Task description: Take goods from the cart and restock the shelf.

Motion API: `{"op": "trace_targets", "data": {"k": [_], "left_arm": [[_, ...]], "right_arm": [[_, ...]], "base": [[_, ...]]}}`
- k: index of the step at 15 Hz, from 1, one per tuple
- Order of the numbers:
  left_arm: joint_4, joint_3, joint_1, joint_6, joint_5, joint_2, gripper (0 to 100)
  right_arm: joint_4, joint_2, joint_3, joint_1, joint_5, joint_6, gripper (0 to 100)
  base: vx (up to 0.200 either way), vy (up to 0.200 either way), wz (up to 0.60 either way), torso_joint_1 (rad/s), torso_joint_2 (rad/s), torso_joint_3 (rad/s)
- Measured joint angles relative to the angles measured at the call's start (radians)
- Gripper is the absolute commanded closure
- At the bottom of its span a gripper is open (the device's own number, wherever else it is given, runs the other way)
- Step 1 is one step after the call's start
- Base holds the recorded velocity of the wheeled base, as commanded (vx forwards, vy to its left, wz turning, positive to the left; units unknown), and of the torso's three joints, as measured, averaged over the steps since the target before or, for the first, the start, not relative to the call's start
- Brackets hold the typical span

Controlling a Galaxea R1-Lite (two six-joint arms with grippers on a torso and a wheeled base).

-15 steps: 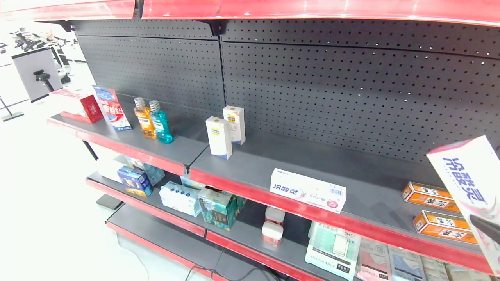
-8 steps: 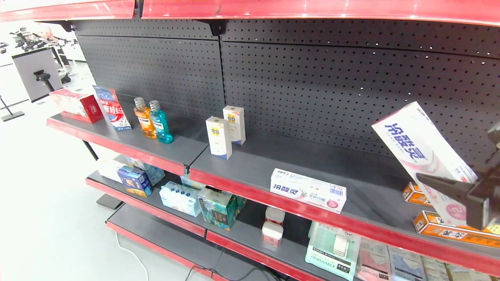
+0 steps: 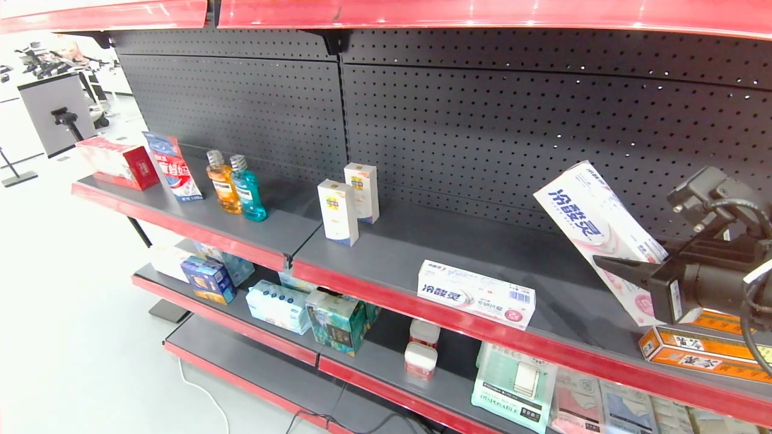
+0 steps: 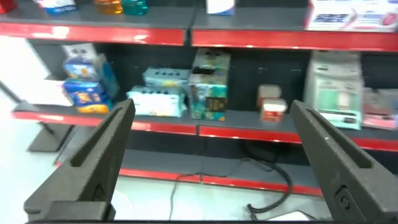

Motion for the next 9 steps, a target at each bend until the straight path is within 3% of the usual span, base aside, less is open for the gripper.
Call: {"op": "trace_targets", "data": {"k": [3, 5, 9], "left_arm": [[-0.005, 0.003, 0.000, 0.074, -0.001, 0.000, 0], [-0.043, 0.016, 0.000, 0.075, -0.036, 0.000, 0], [-0.044, 0.028, 0.000, 0.080, -0.041, 0.000, 0]], "right_arm": [[0.001, -0.001, 0.000, 0.000, -0.008, -0.004, 100], [0.006, -0.009, 0.001, 0.000, -0.019, -0.015, 100], [0.009, -0.023, 0.020, -0.001, -0.028, -0.023, 100]], "base": [[0.000, 0.000, 0.00, 0.000, 0.00, 0.000], [0.000, 0.000, 0.00, 0.000, 0.00, 0.000], [0.000, 0.000, 0.00, 0.000, 0.00, 0.000]]}}
